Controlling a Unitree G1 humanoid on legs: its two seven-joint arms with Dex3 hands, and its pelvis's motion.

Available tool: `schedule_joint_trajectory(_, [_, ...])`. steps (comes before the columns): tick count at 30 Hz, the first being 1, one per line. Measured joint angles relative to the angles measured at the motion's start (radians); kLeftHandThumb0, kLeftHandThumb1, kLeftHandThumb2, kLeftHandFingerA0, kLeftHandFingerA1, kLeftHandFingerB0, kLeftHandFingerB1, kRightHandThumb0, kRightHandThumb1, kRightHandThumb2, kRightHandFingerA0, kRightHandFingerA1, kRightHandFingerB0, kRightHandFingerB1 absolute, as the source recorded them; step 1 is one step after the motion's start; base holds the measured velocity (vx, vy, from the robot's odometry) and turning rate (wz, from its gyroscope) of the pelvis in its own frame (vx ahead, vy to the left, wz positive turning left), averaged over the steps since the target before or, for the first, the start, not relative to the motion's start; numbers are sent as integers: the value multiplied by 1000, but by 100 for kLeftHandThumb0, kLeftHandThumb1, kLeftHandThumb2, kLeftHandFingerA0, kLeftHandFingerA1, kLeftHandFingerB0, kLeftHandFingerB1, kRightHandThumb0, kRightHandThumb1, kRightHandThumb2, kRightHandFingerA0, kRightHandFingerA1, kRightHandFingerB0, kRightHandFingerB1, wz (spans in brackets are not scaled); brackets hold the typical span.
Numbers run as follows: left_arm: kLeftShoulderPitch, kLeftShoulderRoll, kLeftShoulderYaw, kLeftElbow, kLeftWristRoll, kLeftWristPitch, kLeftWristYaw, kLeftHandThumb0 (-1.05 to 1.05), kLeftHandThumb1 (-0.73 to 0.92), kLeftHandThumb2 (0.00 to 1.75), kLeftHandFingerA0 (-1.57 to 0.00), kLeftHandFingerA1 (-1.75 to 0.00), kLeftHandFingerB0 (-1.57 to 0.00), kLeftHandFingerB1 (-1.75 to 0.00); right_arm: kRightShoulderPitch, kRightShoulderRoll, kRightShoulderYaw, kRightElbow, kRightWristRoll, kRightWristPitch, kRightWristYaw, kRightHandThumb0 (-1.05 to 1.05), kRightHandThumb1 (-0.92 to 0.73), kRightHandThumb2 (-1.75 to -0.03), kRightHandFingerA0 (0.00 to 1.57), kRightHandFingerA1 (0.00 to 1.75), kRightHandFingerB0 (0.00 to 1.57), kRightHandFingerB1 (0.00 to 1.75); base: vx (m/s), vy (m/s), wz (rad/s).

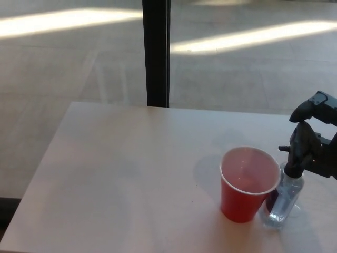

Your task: The robot uses its right hand fist to press the hand soap kept in the middle of the table to get liquid hand soap out

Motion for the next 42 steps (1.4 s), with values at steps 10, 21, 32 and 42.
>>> schedule_joint_trajectory(10, [-13, 0, -3, 0, 0, 0, 0, -48, 92, 132, -48, -94, -23, -75, 1, -13, 21, 0, 0, -19, -3, -22, -52, -133, 103, 175, 74, 166, 0, 0, 0])
schedule_joint_trajectory(21, [-22, 3, -11, -1, 0, 0, 0, -50, 91, 133, -44, -91, -19, -72, 1, -25, 38, 4, 0, -36, -3, -22, -53, -135, 101, 175, 71, 171, 0, 0, 0])
schedule_joint_trajectory(32, [-41, 5, -12, -2, 0, 0, 0, -30, 91, 149, -38, -83, -15, -68, 1, -30, 46, 13, 0, -57, -4, -23, -54, -133, 99, 175, 68, 171, 0, 0, 0])
schedule_joint_trajectory(42, [-56, 9, -13, 0, 0, 0, 0, -52, 92, 134, -43, -90, -19, -72, 1, -30, 49, 33, 1, -83, -3, -24, -47, -141, 105, 175, 74, 172, 0, 0, 0])
